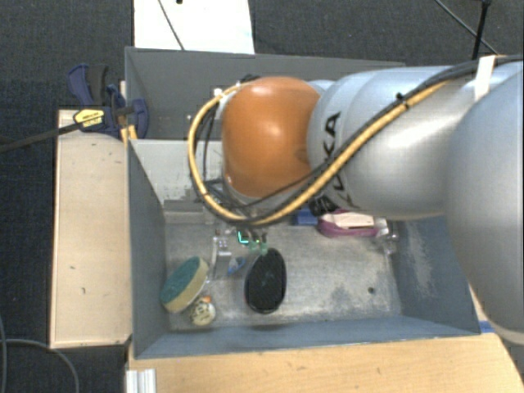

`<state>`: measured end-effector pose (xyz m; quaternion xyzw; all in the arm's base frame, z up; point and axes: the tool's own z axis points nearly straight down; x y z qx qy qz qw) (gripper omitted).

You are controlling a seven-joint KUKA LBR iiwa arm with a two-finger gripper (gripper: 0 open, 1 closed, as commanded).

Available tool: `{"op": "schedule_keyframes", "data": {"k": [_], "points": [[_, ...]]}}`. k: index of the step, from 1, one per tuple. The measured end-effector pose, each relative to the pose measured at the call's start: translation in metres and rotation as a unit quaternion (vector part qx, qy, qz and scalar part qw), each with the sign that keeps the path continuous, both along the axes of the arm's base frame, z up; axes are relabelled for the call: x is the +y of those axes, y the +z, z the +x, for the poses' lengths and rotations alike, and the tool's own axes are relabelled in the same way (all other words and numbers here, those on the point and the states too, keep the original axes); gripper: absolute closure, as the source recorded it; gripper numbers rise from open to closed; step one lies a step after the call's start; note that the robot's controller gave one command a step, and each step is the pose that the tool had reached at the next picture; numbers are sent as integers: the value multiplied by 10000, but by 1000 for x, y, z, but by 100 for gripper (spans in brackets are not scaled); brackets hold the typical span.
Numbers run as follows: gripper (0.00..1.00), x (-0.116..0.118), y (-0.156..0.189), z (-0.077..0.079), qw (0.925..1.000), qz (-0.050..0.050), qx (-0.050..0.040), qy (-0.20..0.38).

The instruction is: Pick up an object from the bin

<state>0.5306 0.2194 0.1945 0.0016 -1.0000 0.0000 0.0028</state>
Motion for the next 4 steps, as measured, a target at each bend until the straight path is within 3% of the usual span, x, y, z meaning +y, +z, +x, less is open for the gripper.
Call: {"op": "schedule_keyframes", "data": {"k": [1,2,3,4], "points": [[0,-39,-100,-31,9994,-16,9,-332],[0,-61,-125,23,9994,3,-49,-348],[100,-59,-124,22,9993,5,-44,-363],[100,-46,11,10,9993,21,-73,-363]]}}
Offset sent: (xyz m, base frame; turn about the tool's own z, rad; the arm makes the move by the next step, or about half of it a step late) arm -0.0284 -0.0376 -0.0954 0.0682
